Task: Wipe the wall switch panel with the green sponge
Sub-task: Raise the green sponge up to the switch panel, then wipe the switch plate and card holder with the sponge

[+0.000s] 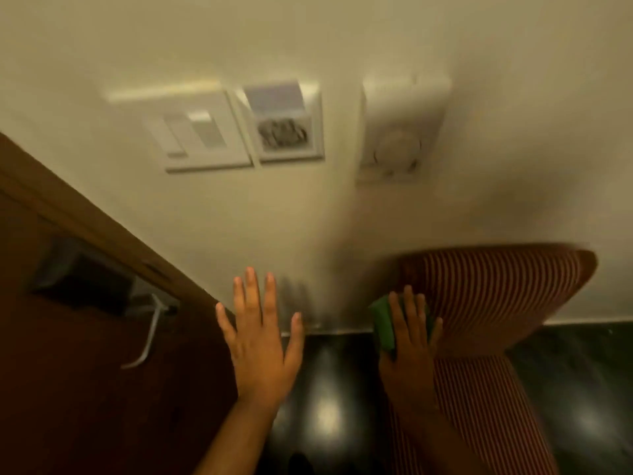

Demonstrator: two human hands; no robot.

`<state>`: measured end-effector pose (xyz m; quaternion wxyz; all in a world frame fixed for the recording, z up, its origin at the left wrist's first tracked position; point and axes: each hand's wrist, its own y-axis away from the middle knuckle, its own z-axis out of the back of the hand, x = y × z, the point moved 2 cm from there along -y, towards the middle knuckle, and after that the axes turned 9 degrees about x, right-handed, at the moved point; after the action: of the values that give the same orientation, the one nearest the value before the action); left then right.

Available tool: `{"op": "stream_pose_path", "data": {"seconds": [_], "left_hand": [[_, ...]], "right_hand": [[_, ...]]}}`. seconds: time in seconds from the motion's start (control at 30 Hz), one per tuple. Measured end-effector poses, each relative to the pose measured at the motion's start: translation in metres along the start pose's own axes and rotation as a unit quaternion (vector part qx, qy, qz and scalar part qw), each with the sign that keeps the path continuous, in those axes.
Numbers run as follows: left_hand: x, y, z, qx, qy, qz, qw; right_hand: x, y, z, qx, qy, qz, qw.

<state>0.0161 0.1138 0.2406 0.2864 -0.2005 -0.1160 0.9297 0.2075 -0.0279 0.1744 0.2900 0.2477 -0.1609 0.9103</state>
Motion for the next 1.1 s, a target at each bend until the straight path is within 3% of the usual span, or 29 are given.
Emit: {"op": "stream_pose_path", "data": {"seconds": [0.2, 0.3, 0.4, 0.5, 0.63, 0.77, 1.0, 1.1], "left_hand": [[-0.017, -0.127, 0.144, -0.251, 0.064, -0.069, 0.963], [-0.019, -0.186, 0.208, -0.342, 0.086, -0.097, 0.931], [-0.022, -0.246, 0.253, -0.396, 0.081, -0.120, 0.907], [-0.027, -0.296, 0.268, -0.398, 0.031, -0.134, 0.907], [-0.017, -0.314, 0.246, -0.338, -0.036, -0.122, 0.933], [-0.006, -0.320, 0.238, -0.357, -0.070, -0.153, 0.919], [-0.003, -0.322, 0.233, -0.385, -0.069, -0.161, 0.906], [-0.003, -0.323, 0.233, -0.388, -0.069, -0.159, 0.905]], "right_hand": [[0.138, -0.082, 0.087, -0.228, -0.089, 0.186, 0.952], [0.181, -0.110, 0.101, -0.271, -0.079, 0.219, 0.934], [0.208, -0.134, 0.091, -0.264, -0.026, 0.233, 0.935], [0.223, -0.161, 0.073, -0.271, 0.021, 0.237, 0.933], [0.224, -0.183, 0.051, -0.280, 0.069, 0.242, 0.926], [0.216, -0.196, 0.048, -0.321, 0.108, 0.247, 0.908], [0.224, -0.193, 0.043, -0.317, 0.081, 0.193, 0.925], [0.240, -0.191, 0.035, -0.304, 0.070, 0.216, 0.925]]}}
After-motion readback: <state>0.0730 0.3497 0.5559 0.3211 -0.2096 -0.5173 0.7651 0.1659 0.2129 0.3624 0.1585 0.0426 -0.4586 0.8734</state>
